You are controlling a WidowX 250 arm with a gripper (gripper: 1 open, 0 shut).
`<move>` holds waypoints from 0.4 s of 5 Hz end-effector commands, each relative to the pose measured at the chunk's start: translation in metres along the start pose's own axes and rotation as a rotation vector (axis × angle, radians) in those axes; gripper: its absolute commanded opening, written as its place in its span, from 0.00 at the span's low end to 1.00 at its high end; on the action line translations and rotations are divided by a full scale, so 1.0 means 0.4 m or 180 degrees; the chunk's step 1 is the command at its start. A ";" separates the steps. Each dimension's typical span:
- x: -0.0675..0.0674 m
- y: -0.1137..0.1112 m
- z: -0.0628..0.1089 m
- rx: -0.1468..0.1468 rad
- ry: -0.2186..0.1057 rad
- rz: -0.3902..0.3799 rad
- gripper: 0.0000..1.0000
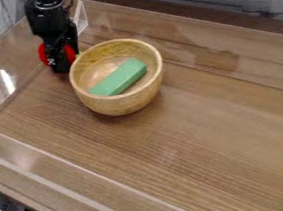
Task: Move the red fruit to the left side of the table
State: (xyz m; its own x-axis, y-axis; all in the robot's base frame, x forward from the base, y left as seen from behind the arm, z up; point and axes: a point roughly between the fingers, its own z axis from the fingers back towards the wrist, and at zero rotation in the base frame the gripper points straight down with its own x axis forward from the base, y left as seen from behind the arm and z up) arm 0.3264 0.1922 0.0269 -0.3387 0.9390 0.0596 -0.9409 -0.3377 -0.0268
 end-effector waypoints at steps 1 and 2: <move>-0.009 -0.031 0.013 -0.0070 -0.0011 -0.0004 1.00; -0.011 -0.048 0.002 -0.0048 0.0001 0.0052 1.00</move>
State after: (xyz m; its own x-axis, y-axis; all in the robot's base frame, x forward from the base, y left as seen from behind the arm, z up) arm 0.3428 0.1973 0.0234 -0.3641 0.9297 0.0559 -0.9313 -0.3629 -0.0306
